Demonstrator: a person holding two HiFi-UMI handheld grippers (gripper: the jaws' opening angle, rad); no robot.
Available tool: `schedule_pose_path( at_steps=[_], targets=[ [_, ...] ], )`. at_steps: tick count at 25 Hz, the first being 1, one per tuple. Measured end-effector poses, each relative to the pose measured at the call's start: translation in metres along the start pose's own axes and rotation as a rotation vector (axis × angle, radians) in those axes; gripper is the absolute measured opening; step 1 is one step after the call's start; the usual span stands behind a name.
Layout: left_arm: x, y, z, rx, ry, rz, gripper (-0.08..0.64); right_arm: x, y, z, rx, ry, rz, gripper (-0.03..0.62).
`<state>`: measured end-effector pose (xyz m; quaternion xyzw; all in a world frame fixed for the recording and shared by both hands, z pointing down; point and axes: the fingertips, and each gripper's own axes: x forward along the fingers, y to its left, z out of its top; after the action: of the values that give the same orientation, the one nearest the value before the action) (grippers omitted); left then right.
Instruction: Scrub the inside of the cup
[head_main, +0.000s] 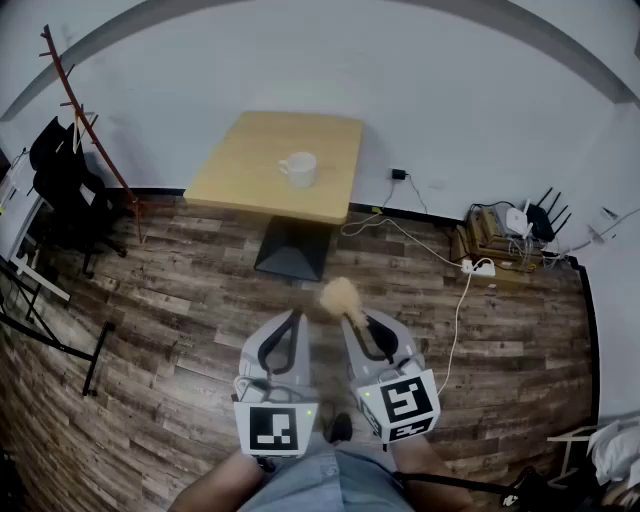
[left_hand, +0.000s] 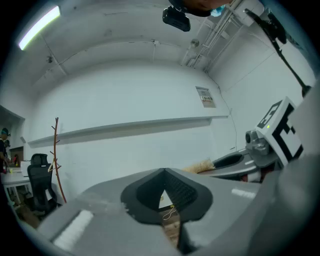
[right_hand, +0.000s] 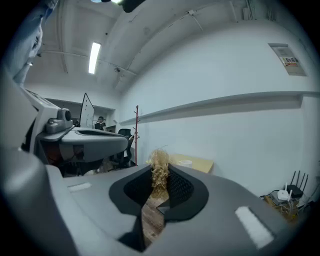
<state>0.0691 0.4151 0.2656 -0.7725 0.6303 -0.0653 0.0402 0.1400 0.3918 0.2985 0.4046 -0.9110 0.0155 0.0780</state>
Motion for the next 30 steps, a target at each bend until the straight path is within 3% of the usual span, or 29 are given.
schedule_pose_path(
  at_steps=[12,16,25,30],
  targets=[
    [0.012,-0.020,0.001,-0.052,-0.007,0.024,0.020,-0.011,-0.023,-0.004,0.000,-0.011,0.045,0.061],
    [0.011,-0.018,-0.007,-0.050,0.013,0.037,0.021,-0.007,-0.026,-0.012,0.042,-0.015,0.065,0.061],
    [0.033,0.021,-0.036,-0.084,0.062,0.057,0.020,0.040,-0.031,-0.027,0.109,0.022,0.062,0.063],
    [0.072,0.077,-0.050,-0.090,0.087,0.070,0.020,0.104,-0.030,-0.022,0.109,0.046,0.074,0.063]
  ],
)
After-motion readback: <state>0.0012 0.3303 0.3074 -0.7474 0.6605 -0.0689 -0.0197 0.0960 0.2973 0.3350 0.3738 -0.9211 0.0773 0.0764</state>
